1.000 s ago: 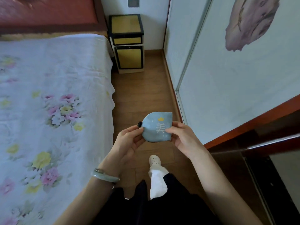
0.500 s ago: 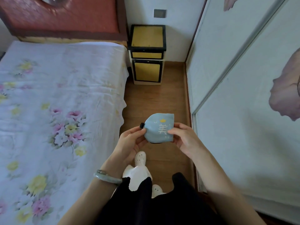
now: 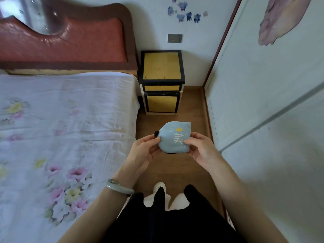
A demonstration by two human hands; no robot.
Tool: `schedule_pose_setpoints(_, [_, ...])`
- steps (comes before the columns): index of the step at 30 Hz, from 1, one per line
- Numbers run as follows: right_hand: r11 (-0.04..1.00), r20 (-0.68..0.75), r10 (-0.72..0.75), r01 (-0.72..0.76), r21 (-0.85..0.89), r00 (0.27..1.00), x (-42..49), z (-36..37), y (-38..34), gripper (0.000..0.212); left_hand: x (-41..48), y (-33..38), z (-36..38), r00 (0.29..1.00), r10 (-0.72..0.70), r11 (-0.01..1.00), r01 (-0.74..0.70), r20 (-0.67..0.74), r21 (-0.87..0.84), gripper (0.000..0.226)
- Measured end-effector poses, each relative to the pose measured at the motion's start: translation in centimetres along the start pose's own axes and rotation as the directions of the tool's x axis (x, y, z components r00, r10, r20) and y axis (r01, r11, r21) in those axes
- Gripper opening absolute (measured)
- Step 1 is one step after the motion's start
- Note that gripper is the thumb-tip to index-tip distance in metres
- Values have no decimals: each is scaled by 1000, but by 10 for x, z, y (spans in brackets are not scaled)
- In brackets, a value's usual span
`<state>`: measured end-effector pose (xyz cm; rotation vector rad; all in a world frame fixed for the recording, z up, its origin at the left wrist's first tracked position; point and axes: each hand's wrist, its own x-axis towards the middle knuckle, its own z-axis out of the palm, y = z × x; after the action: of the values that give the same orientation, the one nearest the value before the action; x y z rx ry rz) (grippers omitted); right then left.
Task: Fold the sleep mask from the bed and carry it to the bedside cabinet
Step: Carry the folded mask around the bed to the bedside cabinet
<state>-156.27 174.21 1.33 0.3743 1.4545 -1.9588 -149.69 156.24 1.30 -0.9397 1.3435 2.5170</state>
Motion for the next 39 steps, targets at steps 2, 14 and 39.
schedule_pose_setpoints(2, [1000, -3, 0, 0, 14, 1000, 21, 9, -15, 21, 21, 20, 3, 1000, 6, 1000, -6, 15, 14, 12])
schedule_pose_setpoints(14, [1000, 29, 15, -14, -14, 999, 178, 41, -111, 24, 172, 112, 23, 999, 11, 999, -13, -39, -43, 11])
schedule_pose_setpoints(39, [994, 44, 96, -93, -54, 994, 472, 112, -300, 29, 452, 303, 67, 994, -18, 995, 7, -106, -103, 12])
